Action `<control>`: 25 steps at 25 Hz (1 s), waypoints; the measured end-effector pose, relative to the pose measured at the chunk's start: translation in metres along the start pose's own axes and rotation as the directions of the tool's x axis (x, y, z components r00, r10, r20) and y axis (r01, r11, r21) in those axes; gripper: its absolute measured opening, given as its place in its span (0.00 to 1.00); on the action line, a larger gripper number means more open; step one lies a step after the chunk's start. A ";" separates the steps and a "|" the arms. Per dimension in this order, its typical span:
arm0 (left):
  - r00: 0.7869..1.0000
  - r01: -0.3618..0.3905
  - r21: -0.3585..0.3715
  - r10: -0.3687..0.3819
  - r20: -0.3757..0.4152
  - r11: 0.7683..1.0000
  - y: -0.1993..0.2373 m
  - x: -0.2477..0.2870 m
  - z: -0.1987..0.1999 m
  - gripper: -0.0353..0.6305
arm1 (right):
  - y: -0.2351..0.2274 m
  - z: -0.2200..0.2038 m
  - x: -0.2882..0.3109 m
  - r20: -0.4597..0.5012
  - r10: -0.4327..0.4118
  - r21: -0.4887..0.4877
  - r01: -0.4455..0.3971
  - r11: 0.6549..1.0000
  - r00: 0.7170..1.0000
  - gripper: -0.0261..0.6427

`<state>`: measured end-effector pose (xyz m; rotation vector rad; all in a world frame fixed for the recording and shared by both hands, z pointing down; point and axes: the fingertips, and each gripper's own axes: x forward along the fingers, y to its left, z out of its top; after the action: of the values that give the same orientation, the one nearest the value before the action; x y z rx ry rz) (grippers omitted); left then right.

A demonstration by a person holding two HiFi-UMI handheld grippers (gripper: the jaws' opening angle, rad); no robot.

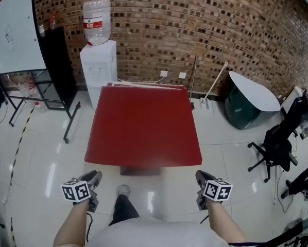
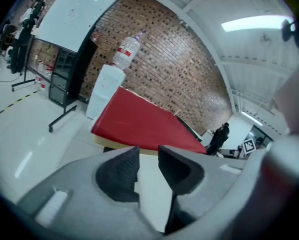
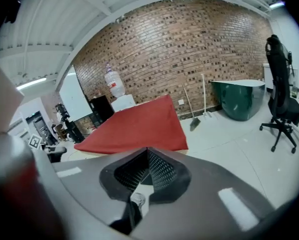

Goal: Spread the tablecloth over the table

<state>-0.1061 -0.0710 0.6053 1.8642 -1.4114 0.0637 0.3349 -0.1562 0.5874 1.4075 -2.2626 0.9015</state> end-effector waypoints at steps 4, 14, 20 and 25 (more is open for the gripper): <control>0.972 0.234 0.055 -0.232 -0.040 0.971 -0.098 -0.005 -0.011 0.12 | 0.067 -0.026 -0.024 -0.080 0.210 -0.027 -0.212 0.977 0.974 0.04; 0.792 0.610 0.243 -0.566 -0.228 0.754 -0.258 -0.054 -0.021 0.06 | 0.206 -0.018 -0.099 -0.085 0.550 -0.074 -0.556 0.828 0.831 0.04; 0.723 0.688 0.223 -0.625 -0.294 0.691 -0.265 -0.079 -0.026 0.06 | 0.251 -0.032 -0.115 -0.084 0.556 -0.095 -0.562 0.821 0.827 0.04; 0.701 0.708 0.253 -0.615 -0.361 0.659 -0.236 -0.124 -0.035 0.06 | 0.306 -0.061 -0.116 -0.083 0.549 -0.071 -0.555 0.829 0.832 0.04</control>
<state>0.0577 0.0669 0.4428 2.4992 -0.4791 0.2000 0.1132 0.0593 0.4626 0.6633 -2.6746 0.9615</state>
